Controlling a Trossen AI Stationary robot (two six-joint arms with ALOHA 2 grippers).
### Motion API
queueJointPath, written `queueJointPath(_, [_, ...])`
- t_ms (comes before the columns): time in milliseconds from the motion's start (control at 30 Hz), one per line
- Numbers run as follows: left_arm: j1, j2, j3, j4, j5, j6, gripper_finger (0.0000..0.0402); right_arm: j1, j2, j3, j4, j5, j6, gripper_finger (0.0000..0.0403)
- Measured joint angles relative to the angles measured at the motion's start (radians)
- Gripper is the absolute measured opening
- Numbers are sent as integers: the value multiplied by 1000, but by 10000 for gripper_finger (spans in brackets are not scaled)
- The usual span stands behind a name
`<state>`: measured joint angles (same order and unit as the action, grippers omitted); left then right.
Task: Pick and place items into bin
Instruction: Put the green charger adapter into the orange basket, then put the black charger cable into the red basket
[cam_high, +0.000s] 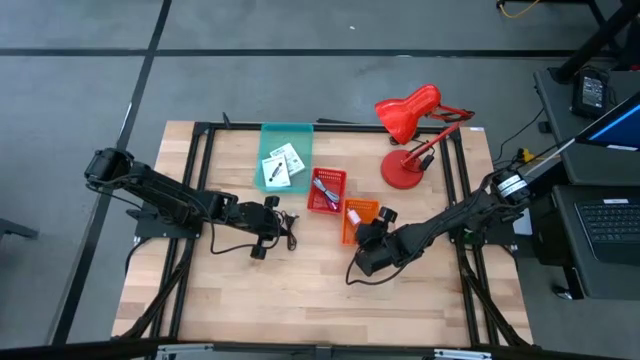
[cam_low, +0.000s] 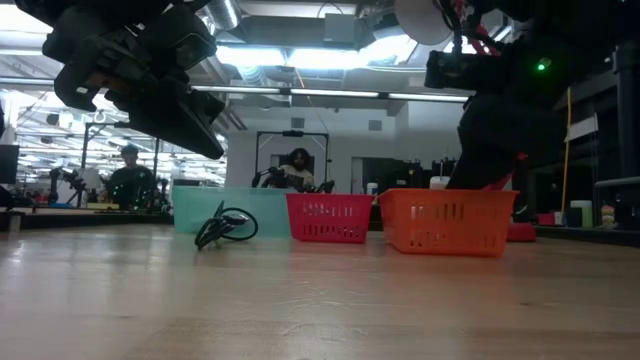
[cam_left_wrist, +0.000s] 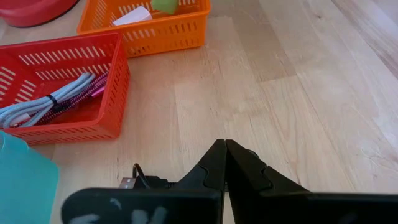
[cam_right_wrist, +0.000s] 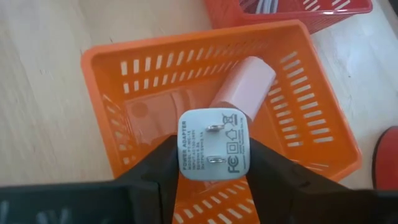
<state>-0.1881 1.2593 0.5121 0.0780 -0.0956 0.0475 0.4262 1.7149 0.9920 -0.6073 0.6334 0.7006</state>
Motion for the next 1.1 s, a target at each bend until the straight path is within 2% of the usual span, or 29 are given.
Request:
queueJointPath(267, [0,0,0,0,0,0,6,-3,0,0,0,1,-2,175])
queueJointPath(467, [0,0,0,0,0,0,6,-3,0,0,1,1,-27,173])
queueJointPath(700, [0,0,0,0,0,0,6,1,-51,45,-3,3,-107,131])
queueJointPath(833, [0,0,0,0,0,0,6,15,-92,67,4,4,-157,93])
queueJointPath(1100, [0,0,0,-5,10,0,6,59,-162,68,5,5,-158,11])
